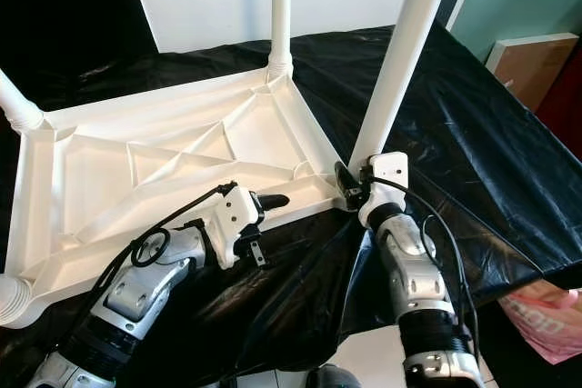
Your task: Building children table
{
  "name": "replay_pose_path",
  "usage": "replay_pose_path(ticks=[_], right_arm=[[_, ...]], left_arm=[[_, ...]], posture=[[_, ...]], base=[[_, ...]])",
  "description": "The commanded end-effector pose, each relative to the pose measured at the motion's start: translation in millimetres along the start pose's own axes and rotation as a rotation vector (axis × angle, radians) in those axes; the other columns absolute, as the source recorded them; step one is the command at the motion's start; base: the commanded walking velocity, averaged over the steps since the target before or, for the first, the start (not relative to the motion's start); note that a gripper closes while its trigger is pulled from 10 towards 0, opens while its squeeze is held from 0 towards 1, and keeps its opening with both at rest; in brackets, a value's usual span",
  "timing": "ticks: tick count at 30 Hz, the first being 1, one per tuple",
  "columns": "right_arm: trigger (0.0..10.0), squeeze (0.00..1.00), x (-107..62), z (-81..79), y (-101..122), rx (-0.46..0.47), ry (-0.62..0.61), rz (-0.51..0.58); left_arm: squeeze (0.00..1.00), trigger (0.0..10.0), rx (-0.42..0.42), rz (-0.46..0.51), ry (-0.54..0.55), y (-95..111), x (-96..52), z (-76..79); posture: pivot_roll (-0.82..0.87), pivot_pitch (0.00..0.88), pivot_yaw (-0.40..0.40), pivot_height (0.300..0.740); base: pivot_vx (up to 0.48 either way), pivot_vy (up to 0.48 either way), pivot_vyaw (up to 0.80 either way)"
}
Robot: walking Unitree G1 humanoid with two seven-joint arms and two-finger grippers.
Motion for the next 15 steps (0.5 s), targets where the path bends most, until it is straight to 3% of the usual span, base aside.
replay_pose_path(ticks=[1,6,15], right_arm=[[10.0,0.0,-8.0,19.5,-12,0.01,-0.121,-0.052],[10.0,0.0,-11.7,8.0,-21,0.044,-0.269,-0.093],[10.0,0.0,-8.5,-0.8,-17,0.041,-0.288,-0.089]], left_arm=[[0.0,10.0,-0.001,-0.013,-0.019,-2,1.1,4.0],[0.0,10.0,0.001,-0.01,-0.015,-1,1.6,3.1],[0.0,10.0,0.001,-0.01,-0.015,-1,2.7,3.5]], posture=[[0.01,0.115,-0.046,0.74],[0.02,0.11,-0.048,0.74],[0.01,0.104,-0.055,0.74]], base=[[0.0,0.0,0.0],[0.0,0.0,0.0],[0.0,0.0,0.0]])
Point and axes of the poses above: a point about 5 cm out from each wrist's last joint towards the gripper, its own x axis pointing out of the wrist towards the gripper, its own y axis along the axis of the wrist's last joint, z = x × y, the point moved 3 cm from there along x, pointing out of the wrist towards the gripper, and after that the axes turned 2 degrees about -x, right-handed, at the moved point
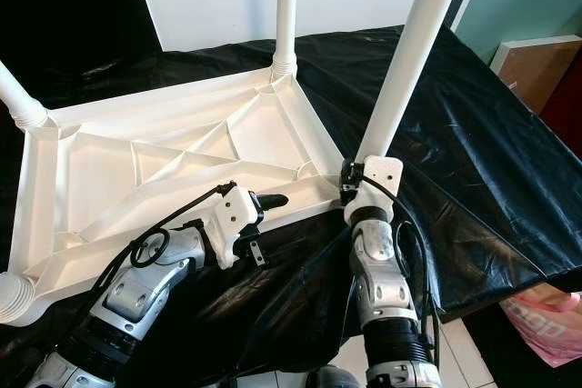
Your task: Building children table
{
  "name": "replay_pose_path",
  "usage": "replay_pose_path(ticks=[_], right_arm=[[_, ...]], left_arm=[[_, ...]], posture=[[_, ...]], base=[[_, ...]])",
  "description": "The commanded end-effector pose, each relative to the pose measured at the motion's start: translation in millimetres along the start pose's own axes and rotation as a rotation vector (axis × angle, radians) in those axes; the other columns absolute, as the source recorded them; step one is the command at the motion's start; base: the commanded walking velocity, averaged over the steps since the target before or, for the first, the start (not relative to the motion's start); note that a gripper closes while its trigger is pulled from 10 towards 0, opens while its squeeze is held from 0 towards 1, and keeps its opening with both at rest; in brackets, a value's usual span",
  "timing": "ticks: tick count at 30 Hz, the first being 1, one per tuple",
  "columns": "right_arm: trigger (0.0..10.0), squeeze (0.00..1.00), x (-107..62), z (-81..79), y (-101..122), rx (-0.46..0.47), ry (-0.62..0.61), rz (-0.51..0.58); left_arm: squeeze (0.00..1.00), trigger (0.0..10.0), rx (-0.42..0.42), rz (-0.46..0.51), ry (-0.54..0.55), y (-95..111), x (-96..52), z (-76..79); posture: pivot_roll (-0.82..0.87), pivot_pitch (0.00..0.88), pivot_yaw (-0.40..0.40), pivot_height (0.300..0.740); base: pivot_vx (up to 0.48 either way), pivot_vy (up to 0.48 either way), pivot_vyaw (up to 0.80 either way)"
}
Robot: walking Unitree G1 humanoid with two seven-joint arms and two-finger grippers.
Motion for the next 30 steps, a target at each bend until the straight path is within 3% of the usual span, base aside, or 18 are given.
replay_pose_path(ticks=[1,6,7,16,21,22,30], right_arm=[[10.0,0.0,-4.1,11.9,-16,-0.002,-0.067,-0.076],[10.0,0.02,-3.6,15.0,-14,-0.01,-0.048,-0.054],[10.0,1.0,-3.7,14.3,-12,-0.011,-0.033,-0.042],[10.0,1.0,-10.1,13.2,-7,-0.005,0.04,-0.002],[10.0,1.0,-24.8,11.0,-7,0.001,0.103,0.019],[10.0,0.0,-30.2,6.8,-9,0.006,0.146,0.012],[10.0,0.0,-43.7,-2.0,-12,0.026,0.248,-0.001]], left_arm=[[0.0,10.0,0.003,-0.012,-0.014,-1,2.2,3.2],[0.0,10.0,0.003,-0.013,-0.012,-1,2.6,2.5],[0.0,10.0,0.004,-0.013,-0.011,-1,2.7,2.5],[0.0,10.0,0.005,-0.013,-0.012,-1,2.7,2.5],[0.0,10.0,-0.006,-0.011,-0.011,-2,0.3,2.1],[0.0,10.0,-0.011,-0.007,-0.012,-1,-0.3,1.9],[0.0,10.0,-0.025,0.001,-0.017,1,-3.0,0.7]], posture=[[0.01,0.103,-0.057,0.74],[0.01,0.1,-0.062,0.74],[0.01,0.097,-0.062,0.74],[0.01,0.092,-0.065,0.74],[0.01,0.092,-0.066,0.74],[0.01,0.093,-0.066,0.74],[0.0,0.094,-0.062,0.74]], base=[[0.0,0.0,0.0],[0.0,0.0,0.0],[0.0,0.0,0.0],[0.0,0.0,0.0],[0.0,0.0,0.0],[0.0,0.0,0.0],[0.0,0.0,0.0]])
Point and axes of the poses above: a point about 5 cm out from each wrist's last joint towards the gripper, its own x axis pointing out of the wrist towards the gripper, its own y axis along the axis of the wrist's last joint, z = x × y, the point moved 3 cm from there along x, pointing out of the wrist towards the gripper, and after that the axes turned 2 degrees about -x, right-handed, at the moved point
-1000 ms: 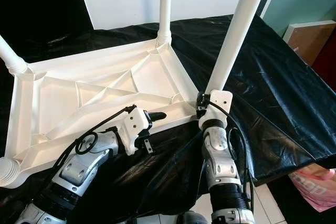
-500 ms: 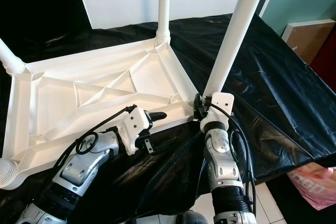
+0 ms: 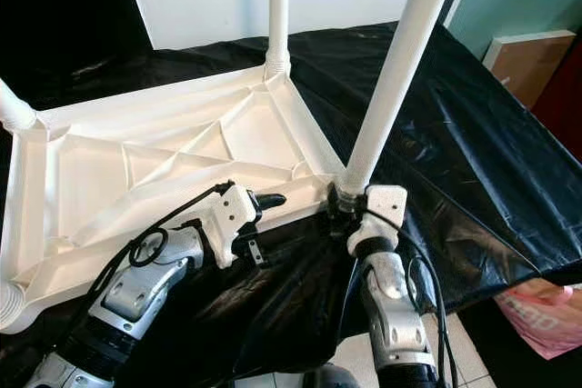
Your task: Building children table
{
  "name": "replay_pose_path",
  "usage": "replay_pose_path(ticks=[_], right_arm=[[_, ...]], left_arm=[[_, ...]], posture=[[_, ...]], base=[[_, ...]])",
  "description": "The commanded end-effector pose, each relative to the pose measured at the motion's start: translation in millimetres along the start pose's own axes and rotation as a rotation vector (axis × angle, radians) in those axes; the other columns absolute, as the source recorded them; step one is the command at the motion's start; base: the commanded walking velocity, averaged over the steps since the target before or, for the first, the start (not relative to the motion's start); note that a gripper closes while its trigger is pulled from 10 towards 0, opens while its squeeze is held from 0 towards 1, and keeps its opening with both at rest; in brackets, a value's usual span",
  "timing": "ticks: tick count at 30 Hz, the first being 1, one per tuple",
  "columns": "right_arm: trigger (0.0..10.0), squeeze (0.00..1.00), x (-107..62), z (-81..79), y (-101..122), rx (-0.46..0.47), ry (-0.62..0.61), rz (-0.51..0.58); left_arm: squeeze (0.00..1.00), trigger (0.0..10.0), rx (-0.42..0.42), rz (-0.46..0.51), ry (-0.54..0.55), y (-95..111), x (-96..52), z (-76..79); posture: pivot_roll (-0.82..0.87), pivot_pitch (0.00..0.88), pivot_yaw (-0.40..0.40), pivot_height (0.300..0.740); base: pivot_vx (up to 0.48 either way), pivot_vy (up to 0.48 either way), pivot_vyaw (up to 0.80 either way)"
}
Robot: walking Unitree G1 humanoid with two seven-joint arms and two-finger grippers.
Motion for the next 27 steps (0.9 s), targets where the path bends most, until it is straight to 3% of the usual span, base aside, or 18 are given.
replay_pose_path(ticks=[1,7,19,27], right_arm=[[10.0,0.0,-3.1,-0.8,1,0.011,0.021,-0.003],[10.0,0.0,-15.2,-21.8,-3,0.049,0.209,-0.041],[10.0,0.0,-21.5,-52.7,-6,0.108,0.423,-0.088],[10.0,0.0,-0.6,-55.6,5,0.109,0.415,-0.031]], left_arm=[[0.0,10.0,-0.013,-0.001,-0.027,0,-1.5,2.3],[0.0,10.0,-0.04,0.011,-0.006,5,-16.5,-9.9],[0.0,10.0,-0.07,0.052,-0.034,18,-23.0,-4.2],[0.0,10.0,-0.072,0.046,-0.044,19,-24.7,-4.0]], posture=[[0.0,0.094,-0.062,0.74],[0.01,0.098,-0.055,0.74],[0.02,0.105,-0.053,0.74],[0.03,0.105,-0.048,0.74]], base=[[0.0,0.0,0.0],[0.0,0.0,0.0],[0.0,0.0,0.0],[0.0,0.0,0.0]])
Point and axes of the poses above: a point about 5 cm out from each wrist's last joint towards the gripper, its own x axis pointing out of the wrist towards the gripper, its own y axis along the axis of the wrist's last joint, z = x × y, the point moved 3 cm from there along x, pointing out of the wrist towards the gripper, and after that the axes turned 2 degrees about -x, right-handed, at the moved point
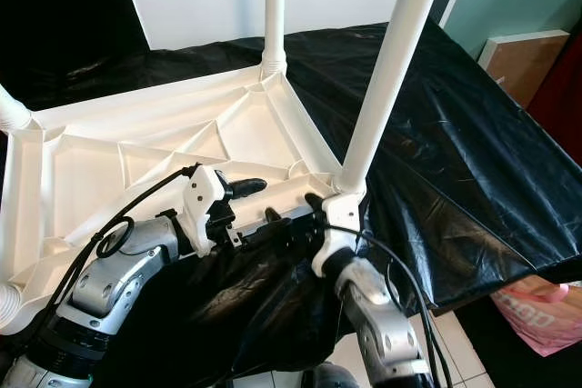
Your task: Building children table
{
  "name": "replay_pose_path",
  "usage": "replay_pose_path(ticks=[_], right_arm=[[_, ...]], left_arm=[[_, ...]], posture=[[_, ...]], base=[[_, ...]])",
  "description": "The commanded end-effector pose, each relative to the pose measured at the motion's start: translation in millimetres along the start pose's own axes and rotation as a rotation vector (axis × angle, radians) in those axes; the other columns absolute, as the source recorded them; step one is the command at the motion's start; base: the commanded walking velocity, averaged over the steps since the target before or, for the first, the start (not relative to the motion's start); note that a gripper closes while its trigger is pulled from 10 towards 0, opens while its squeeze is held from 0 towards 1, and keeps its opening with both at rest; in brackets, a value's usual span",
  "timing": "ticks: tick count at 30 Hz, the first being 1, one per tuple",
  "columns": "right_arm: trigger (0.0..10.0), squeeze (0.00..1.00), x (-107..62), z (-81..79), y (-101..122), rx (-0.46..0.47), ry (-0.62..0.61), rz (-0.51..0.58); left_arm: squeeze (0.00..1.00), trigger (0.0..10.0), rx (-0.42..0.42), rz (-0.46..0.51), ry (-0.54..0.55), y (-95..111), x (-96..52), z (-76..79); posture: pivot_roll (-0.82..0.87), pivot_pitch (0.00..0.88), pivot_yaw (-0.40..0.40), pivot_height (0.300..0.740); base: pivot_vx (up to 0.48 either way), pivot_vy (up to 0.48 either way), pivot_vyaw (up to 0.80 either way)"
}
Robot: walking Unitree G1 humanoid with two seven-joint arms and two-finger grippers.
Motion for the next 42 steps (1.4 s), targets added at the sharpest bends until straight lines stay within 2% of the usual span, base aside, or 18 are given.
replay_pose_path(ticks=[1,2,3,8,10,13,16,18,21,23,24,25,27,30,31,33,37,42], right_arm=[[10.0,0.0,4.2,10.0,3,-0.001,-0.053,0.02],[10.0,0.0,8.7,16.6,7,-0.014,-0.085,0.039],[10.0,0.0,8.7,16.6,7,-0.014,-0.085,0.039],[10.0,0.0,16.3,53.2,25,-0.052,-0.242,0.104],[10.0,0.0,15.7,57.7,26,-0.06,-0.26,0.107],[10.0,0.0,9.7,77.1,29,-0.088,-0.342,0.112],[10.0,0.0,7.1,83.3,30,-0.095,-0.37,0.115],[10.0,0.0,1.3,96.1,32,-0.122,-0.415,0.115],[10.0,0.0,-2.0,104.0,33,-0.134,-0.444,0.112],[10.0,0.0,-8.9,119.9,37,-0.161,-0.504,0.118],[10.0,0.0,-8.9,119.9,37,-0.161,-0.504,0.118],[10.0,0.0,-12.9,128.2,39,-0.172,-0.541,0.126],[10.0,0.0,-12.9,128.2,39,-0.172,-0.541,0.126],[10.0,0.0,-21.5,141.6,44,-0.2,-0.616,0.143],[10.0,0.0,-21.5,141.6,44,-0.2,-0.616,0.143],[10.0,0.0,-29.4,150.7,47,-0.219,-0.675,0.154],[10.0,0.0,-33.1,154.2,48,-0.228,-0.699,0.155],[10.0,0.0,-46.4,166.2,51,-0.25,-0.77,0.16]], left_arm=[[0.0,10.0,-0.005,-0.018,-0.086,-2,0.2,9.1],[0.0,10.0,-0.006,-0.019,-0.087,-2,0.1,9.0],[0.0,10.0,-0.006,-0.019,-0.087,-2,0.1,9.0],[0.0,10.0,-0.016,-0.026,-0.087,-2,-0.4,11.7],[0.0,10.0,-0.018,-0.027,-0.088,-2,-0.5,12.2],[0.0,10.0,-0.024,-0.03,-0.092,-2,-1.2,13.8],[0.0,10.0,-0.026,-0.031,-0.093,-3,-1.5,14.4],[0.0,10.0,-0.03,-0.034,-0.097,-4,-1.9,16.4],[0.0,10.0,-0.033,-0.037,-0.101,-4,-2.1,17.6],[0.0,10.0,-0.041,-0.04,-0.113,-5,-2.0,20.7],[0.0,10.0,-0.041,-0.04,-0.113,-5,-2.0,20.7],[0.0,10.0,-0.043,-0.044,-0.122,-6,-1.7,22.6],[0.0,10.0,-0.043,-0.044,-0.122,-6,-1.7,22.6],[0.0,10.0,-0.025,-0.06,-0.152,-8,-0.7,23.0],[0.0,10.0,-0.025,-0.06,-0.152,-8,-0.7,23.0],[0.0,10.0,0.002,-0.074,-0.174,-7,1.2,17.7],[0.0,10.0,0.017,-0.076,-0.182,-6,3.3,14.1],[0.0,10.0,0.081,-0.09,-0.229,-2,16.6,1.5]], posture=[[0.03,0.105,-0.049,0.74],[0.03,0.106,-0.048,0.74],[0.03,0.106,-0.048,0.74],[0.04,0.111,-0.046,0.74],[0.04,0.111,-0.047,0.74],[0.04,0.115,-0.046,0.74],[0.04,0.116,-0.045,0.74],[0.04,0.119,-0.042,0.74],[0.04,0.121,-0.04,0.74],[0.03,0.124,-0.035,0.74],[0.03,0.124,-0.035,0.74],[0.03,0.126,-0.034,0.74],[0.03,0.126,-0.034,0.74],[0.02,0.13,-0.031,0.74],[0.02,0.13,-0.031,0.74],[0.02,0.131,-0.028,0.74],[0.01,0.131,-0.025,0.74],[-0.01,0.133,-0.005,0.74]], base=[[0.0,0.0,0.0],[0.0,0.0,0.0],[0.0,0.0,0.0],[0.0,0.0,0.0],[0.0,0.0,0.0],[0.0,0.0,0.0],[0.0,0.0,0.0],[0.0,0.0,0.0],[0.0,0.0,0.0],[0.0,0.0,0.0],[0.0,0.0,0.0],[0.0,0.0,0.0],[0.0,0.0,0.0],[0.0,0.0,0.0],[0.0,0.0,0.0],[0.0,0.0,0.0],[0.0,0.0,0.0],[0.0,0.0,0.0]])
Point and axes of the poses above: a point about 5 cm out from each wrist's last joint towards the gripper, its own x axis pointing out of the wrist towards the gripper, its own y axis along the axis of the wrist's last joint, z = x × y, the point moved 3 cm from there along x, pointing out of the wrist towards the gripper, and after that the axes turned 2 degrees about -x, right-handed, at the moved point
